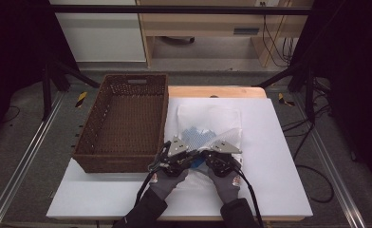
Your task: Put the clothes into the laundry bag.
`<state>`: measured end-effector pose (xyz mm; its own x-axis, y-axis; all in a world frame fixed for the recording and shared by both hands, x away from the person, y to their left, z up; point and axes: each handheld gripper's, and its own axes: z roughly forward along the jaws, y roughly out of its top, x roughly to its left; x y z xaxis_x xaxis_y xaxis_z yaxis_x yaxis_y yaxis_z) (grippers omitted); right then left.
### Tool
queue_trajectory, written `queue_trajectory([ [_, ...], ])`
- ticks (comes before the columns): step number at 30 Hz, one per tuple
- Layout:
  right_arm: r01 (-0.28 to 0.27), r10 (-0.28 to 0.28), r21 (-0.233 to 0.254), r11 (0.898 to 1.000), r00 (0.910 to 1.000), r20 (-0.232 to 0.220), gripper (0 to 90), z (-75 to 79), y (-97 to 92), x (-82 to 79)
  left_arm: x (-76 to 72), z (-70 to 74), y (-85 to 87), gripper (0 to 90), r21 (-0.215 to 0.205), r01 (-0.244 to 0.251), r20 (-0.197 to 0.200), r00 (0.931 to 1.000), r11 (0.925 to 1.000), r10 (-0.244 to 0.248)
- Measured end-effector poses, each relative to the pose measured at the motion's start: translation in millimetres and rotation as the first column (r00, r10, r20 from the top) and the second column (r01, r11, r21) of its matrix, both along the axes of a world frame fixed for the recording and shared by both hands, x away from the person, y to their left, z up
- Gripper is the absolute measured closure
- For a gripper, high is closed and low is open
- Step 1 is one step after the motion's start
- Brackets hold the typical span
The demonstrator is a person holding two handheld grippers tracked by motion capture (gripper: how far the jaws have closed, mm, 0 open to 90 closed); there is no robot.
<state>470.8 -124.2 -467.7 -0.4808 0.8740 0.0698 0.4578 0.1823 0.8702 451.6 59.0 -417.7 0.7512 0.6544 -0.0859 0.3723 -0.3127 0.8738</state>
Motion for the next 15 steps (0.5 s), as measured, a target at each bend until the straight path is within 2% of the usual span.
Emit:
queue_trajectory([
  [2, 0.04, -0.04, -0.051, 0.998, 0.9992, 0.001, 84.7, -5.3, 2.8, 8.1, -1.1, -0.8, -2.0, 88.3, 0.005, 0.006, 0.001, 1.0, 1.0, -0.006],
  [3, 0.04, -0.04, -0.051, 0.998, 0.9992, 0.001, 84.7, -5.3, 2.8, 8.1, -1.4, -1.2, -2.5, 88.3, 0.008, 0.008, 0.002, 1.0, 0.9999, -0.008],
  [5, 0.064, -0.066, -0.105, 0.992, 0.9978, -0.013, 83.3, -18.0, 6.7, 15.9, -1.3, -3.2, -2.7, 88.3, 0.009, 0.008, -0.002, 1.0, 0.9999, -0.008],
  [9, 0.055, -0.058, -0.101, 0.993, 0.9981, -0.023, 79.2, -17.3, 6.7, 15.8, 0.9, -5.3, 0.3, 88.3, 0.014, 0.0, -0.008, 1.0, 0.9999, 0.0],
  [10, 0.026, -0.028, -0.096, 0.995, 0.9993, -0.025, 72.2, -12.8, 2.9, 11.4, 2.0, -6.7, 1.9, 88.3, 0.015, -0.004, -0.011, 0.9999, 0.9999, 0.005],
  [11, 0.026, -0.028, -0.096, 0.995, 0.9993, -0.025, 72.2, -12.8, 2.9, 11.4, 2.0, -6.7, 1.9, 88.3, 0.015, -0.004, -0.011, 0.9999, 0.9999, 0.005],
  [14, -0.027, 0.025, -0.072, 0.997, 0.9993, -0.028, 63.8, -1.4, -3.0, -1.0, 3.2, -9.0, 2.8, 88.2, 0.019, -0.01, -0.017, 0.9998, 0.9998, 0.01],
  [15, -0.054, 0.054, -0.054, 0.997, 0.9985, -0.009, 62.1, 7.3, -8.7, -12.5, 3.1, -9.4, 2.6, 88.2, 0.021, -0.012, -0.015, 0.9998, 0.9997, 0.012],
])
